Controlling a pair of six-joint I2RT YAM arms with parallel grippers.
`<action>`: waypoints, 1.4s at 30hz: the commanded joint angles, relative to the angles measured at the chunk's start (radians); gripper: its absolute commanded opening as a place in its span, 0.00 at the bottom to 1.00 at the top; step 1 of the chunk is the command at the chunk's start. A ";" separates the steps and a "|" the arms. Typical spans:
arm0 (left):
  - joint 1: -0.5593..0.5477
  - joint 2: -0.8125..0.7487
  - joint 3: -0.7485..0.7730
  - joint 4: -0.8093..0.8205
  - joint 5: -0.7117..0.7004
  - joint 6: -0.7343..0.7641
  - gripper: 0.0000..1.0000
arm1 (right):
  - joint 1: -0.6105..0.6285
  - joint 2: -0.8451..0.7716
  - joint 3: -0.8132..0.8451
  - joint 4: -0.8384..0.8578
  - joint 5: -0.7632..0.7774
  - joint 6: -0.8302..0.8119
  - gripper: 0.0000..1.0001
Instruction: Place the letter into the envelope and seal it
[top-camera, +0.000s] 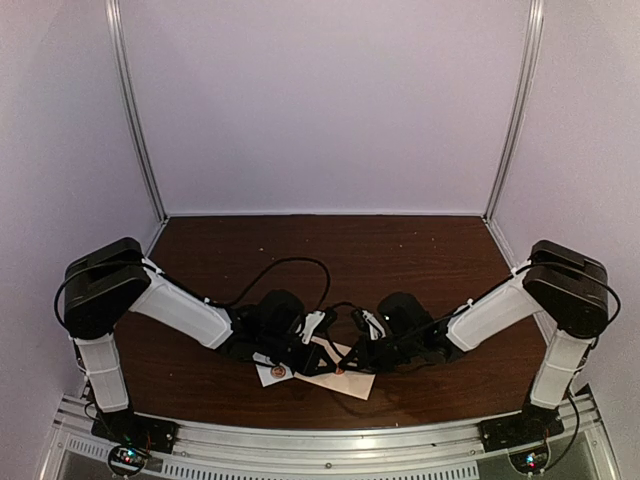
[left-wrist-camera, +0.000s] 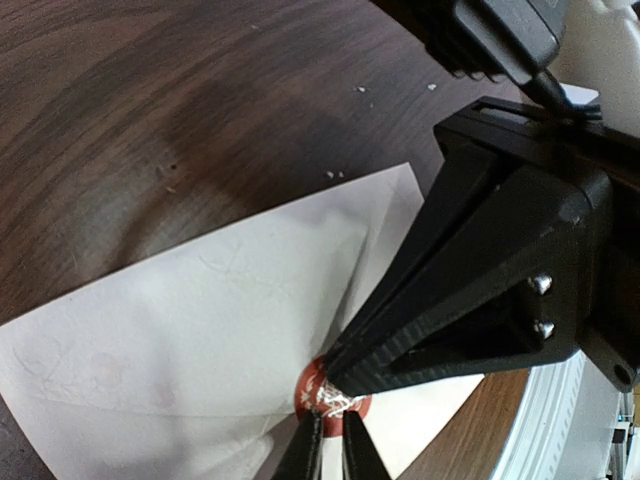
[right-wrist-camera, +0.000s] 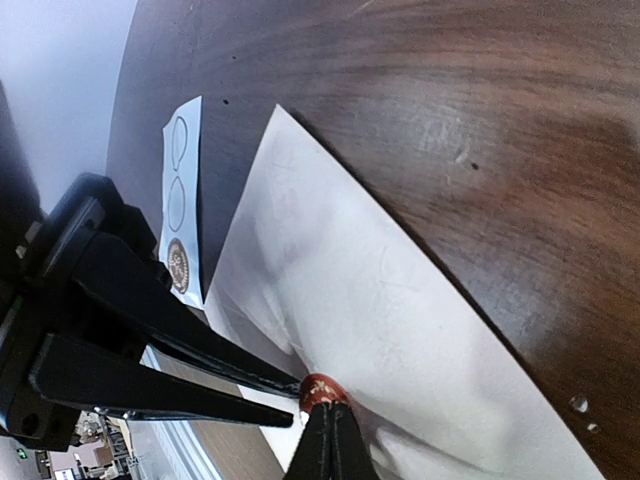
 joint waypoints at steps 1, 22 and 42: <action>-0.002 -0.003 -0.009 -0.074 -0.019 0.001 0.10 | 0.003 0.026 0.010 -0.053 0.035 0.013 0.00; -0.003 -0.005 -0.005 -0.071 -0.025 -0.001 0.10 | 0.007 -0.051 -0.049 -0.127 0.060 0.006 0.00; -0.003 -0.005 0.005 -0.071 -0.026 -0.002 0.09 | 0.014 -0.003 0.003 0.046 -0.024 0.042 0.00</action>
